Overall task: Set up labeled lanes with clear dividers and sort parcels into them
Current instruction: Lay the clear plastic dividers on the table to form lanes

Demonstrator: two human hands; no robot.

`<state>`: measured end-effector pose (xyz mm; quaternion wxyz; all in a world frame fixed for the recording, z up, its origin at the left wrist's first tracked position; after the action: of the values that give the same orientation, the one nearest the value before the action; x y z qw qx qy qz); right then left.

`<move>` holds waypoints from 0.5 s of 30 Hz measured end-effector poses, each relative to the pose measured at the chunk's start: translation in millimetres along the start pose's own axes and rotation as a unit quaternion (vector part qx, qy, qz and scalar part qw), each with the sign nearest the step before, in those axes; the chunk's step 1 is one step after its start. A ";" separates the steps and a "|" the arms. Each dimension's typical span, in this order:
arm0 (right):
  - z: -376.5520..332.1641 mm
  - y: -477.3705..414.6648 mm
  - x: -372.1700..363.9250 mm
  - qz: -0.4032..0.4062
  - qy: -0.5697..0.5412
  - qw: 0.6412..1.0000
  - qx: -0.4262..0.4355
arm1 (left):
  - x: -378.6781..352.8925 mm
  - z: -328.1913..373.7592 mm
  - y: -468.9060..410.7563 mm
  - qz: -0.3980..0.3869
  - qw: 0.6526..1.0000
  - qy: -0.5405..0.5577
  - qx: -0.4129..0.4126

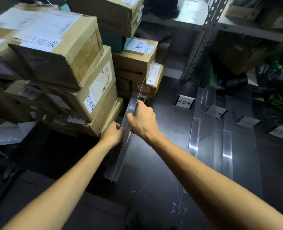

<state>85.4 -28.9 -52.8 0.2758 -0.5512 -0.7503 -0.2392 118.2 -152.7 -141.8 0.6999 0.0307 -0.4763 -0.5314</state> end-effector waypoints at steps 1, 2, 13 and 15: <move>-1.5 1.8 6.0 0.008 -0.005 1.000 0.003 | 1.9 4.8 4.1 0.006 1.000 0.000 -0.002; -2.9 5.4 13.0 0.015 -0.013 1.000 0.004 | 3.2 9.9 10.1 0.011 1.000 -0.002 -0.007; 22.6 61.0 121.5 0.044 -0.061 0.997 0.031 | -29.9 74.0 98.5 0.047 0.998 0.010 -0.048; 40.7 75.4 149.6 0.061 -0.051 0.996 0.031 | -52.8 90.4 120.0 0.031 0.998 0.006 -0.055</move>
<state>115.7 123.0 22.9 0.2682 -0.5984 -0.7356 -0.1701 141.7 -17.9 -60.1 0.7195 -0.0190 -0.4431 -0.5345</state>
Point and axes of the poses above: each hand's wrist, its own y-axis away from the middle knuckle, its own x-axis out of the back of the hand, z = x × y, the point moved 3 cm from there along -y, towards the middle knuckle, and after that the axes turned 8 degrees about x, right-handed, at the moved point
